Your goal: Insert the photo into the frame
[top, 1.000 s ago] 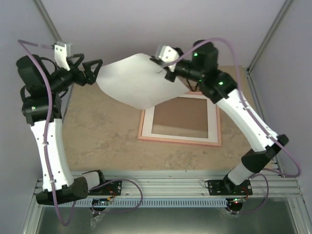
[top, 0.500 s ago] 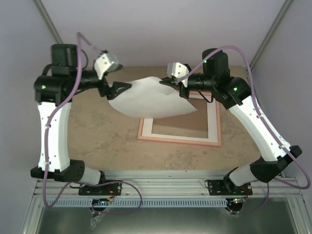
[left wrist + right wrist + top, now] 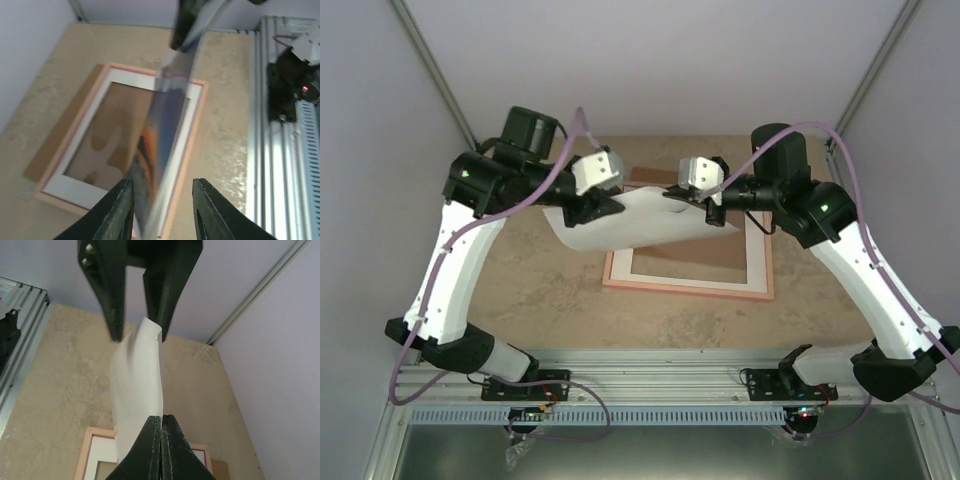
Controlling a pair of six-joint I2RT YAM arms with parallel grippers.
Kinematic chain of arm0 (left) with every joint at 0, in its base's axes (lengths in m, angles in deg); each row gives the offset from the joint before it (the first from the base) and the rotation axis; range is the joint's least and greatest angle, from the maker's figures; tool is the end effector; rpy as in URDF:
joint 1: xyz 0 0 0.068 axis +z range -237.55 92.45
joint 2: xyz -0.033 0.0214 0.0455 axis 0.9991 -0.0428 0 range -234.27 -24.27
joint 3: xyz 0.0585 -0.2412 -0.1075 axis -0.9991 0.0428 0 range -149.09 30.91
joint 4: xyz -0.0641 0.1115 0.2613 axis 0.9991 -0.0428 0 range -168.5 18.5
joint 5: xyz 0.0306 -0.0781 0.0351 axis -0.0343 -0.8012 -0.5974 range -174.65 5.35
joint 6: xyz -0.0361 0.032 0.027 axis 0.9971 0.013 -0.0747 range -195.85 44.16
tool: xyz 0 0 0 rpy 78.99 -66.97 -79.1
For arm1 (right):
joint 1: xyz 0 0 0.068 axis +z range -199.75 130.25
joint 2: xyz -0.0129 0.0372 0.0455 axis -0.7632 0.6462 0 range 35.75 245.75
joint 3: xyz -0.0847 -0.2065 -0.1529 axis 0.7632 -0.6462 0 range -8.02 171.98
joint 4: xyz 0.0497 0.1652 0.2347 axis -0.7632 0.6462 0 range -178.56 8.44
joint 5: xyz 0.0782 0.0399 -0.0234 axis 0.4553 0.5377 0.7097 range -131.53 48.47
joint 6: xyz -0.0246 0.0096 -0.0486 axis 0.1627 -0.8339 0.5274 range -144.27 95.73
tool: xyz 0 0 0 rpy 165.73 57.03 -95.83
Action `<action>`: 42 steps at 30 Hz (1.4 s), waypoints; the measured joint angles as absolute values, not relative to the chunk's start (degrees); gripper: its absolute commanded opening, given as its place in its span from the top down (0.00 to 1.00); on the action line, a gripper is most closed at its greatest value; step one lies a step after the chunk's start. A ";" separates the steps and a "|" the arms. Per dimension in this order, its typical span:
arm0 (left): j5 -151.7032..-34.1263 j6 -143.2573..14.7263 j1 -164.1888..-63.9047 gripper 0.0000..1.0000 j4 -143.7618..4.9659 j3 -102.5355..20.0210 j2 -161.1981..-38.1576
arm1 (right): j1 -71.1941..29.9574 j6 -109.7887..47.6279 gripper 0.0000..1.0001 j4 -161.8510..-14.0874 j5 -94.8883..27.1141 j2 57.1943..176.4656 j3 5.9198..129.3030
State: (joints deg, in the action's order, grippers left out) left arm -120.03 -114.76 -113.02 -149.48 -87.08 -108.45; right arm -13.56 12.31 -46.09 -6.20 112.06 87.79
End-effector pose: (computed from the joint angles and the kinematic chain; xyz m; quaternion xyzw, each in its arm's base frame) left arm 0.2298 -0.1336 0.5046 0.5677 0.6796 -0.2345 0.4012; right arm 0.2253 0.1918 0.4757 -0.6061 0.5402 0.2512 0.5270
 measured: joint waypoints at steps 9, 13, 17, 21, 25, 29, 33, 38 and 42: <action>-116.38 -114.26 -122.94 1.00 -149.35 -80.48 -108.69 | -13.56 14.17 0.99 -45.10 -7.18 109.20 85.30; -114.87 -112.40 -122.97 1.00 -148.01 -80.88 -108.83 | -13.63 14.17 0.71 -45.60 -7.90 108.19 84.09; -114.91 -109.36 -123.01 1.00 -143.66 -80.31 -107.93 | -15.99 11.77 0.06 -46.52 -10.37 105.72 81.86; -117.71 -104.31 -123.03 1.00 -137.11 -78.65 -105.96 | -23.11 8.51 0.02 -47.55 -14.41 103.17 81.62; -122.76 -98.54 -124.28 1.00 -130.33 -79.98 -107.62 | -32.77 4.38 0.02 -48.77 -18.04 98.99 82.72; -126.63 -92.51 -128.37 1.00 -122.07 -83.48 -113.50 | -41.30 -0.56 0.02 -50.35 -20.62 96.06 87.83; -129.89 -84.34 -131.03 1.00 -111.42 -83.76 -118.57 | -46.28 -5.41 0.02 -52.93 -22.11 95.34 95.20; -134.21 -70.72 -129.68 1.00 -96.10 -82.78 -123.97 | -50.22 -8.65 0.02 -55.62 -22.76 94.71 97.86; -138.32 -50.44 -123.86 1.00 -72.17 -66.71 -123.75 | -51.24 -9.15 0.02 -56.03 -22.72 94.77 95.94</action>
